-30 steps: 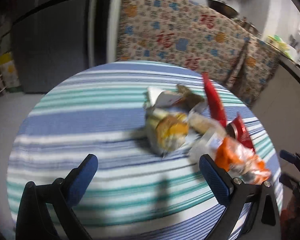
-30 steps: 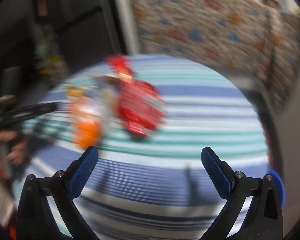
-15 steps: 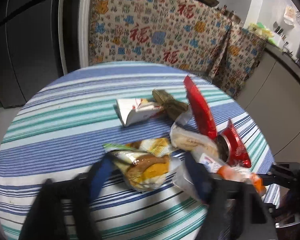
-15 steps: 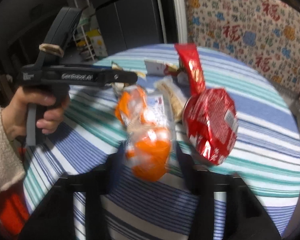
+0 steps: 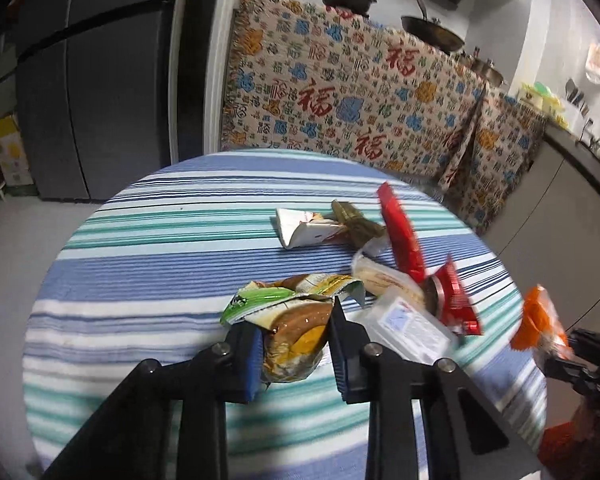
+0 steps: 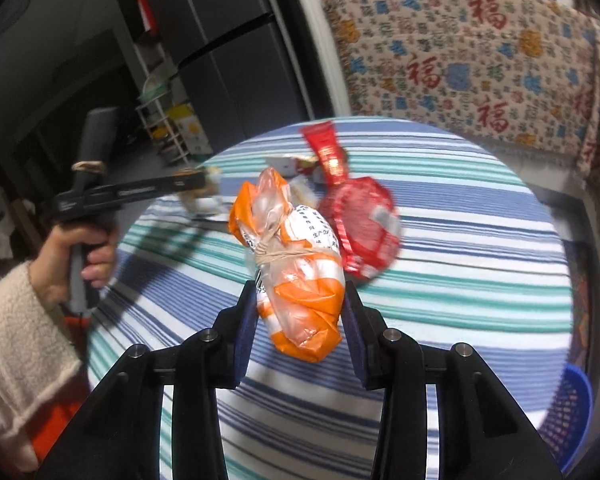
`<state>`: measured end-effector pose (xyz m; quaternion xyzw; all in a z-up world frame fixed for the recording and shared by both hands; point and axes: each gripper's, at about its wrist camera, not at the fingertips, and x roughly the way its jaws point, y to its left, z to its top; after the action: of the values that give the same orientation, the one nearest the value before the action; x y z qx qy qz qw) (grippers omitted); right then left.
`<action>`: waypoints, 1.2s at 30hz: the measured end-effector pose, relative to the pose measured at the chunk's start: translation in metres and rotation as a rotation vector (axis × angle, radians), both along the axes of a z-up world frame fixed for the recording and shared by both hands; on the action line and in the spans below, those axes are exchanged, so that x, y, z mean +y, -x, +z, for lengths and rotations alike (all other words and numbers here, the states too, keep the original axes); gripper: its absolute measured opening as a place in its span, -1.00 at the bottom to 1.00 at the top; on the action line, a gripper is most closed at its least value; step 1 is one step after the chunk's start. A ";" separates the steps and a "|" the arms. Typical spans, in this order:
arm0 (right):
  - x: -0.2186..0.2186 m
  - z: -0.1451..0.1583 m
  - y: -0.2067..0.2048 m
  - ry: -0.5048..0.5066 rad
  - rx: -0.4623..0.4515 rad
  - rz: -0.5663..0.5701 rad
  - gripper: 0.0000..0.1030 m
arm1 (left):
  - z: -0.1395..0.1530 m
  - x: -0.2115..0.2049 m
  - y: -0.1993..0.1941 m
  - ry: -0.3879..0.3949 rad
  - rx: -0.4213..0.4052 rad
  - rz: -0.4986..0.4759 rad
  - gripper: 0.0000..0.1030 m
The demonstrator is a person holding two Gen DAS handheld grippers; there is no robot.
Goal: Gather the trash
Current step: 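Carry the orange bag and yellow wrapper with both tools over the blue basket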
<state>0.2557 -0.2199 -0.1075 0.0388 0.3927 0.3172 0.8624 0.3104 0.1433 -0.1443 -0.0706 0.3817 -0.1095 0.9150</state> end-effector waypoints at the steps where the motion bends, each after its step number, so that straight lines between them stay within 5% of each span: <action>1: -0.006 0.001 0.001 0.000 0.001 -0.014 -0.21 | 0.008 -0.005 0.009 0.004 -0.007 -0.012 -0.45; 9: -0.084 0.000 0.010 -0.012 0.037 -0.192 -0.20 | 0.040 -0.076 0.051 0.052 -0.049 -0.163 -0.45; 18: -0.214 -0.007 0.029 0.011 0.092 -0.501 -0.20 | 0.059 -0.220 0.073 0.134 -0.070 -0.404 -0.45; 28: -0.326 -0.044 0.041 0.029 0.243 -0.739 -0.20 | 0.030 -0.389 0.067 0.135 0.012 -0.587 -0.45; 36: -0.367 -0.064 0.042 -0.021 0.303 -0.830 -0.20 | -0.018 -0.464 0.055 0.108 0.085 -0.610 -0.45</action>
<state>0.2134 -0.5874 -0.1720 0.2480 0.4625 -0.0611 0.8490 0.2552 -0.3211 -0.1620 -0.0061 0.4167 -0.3961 0.8182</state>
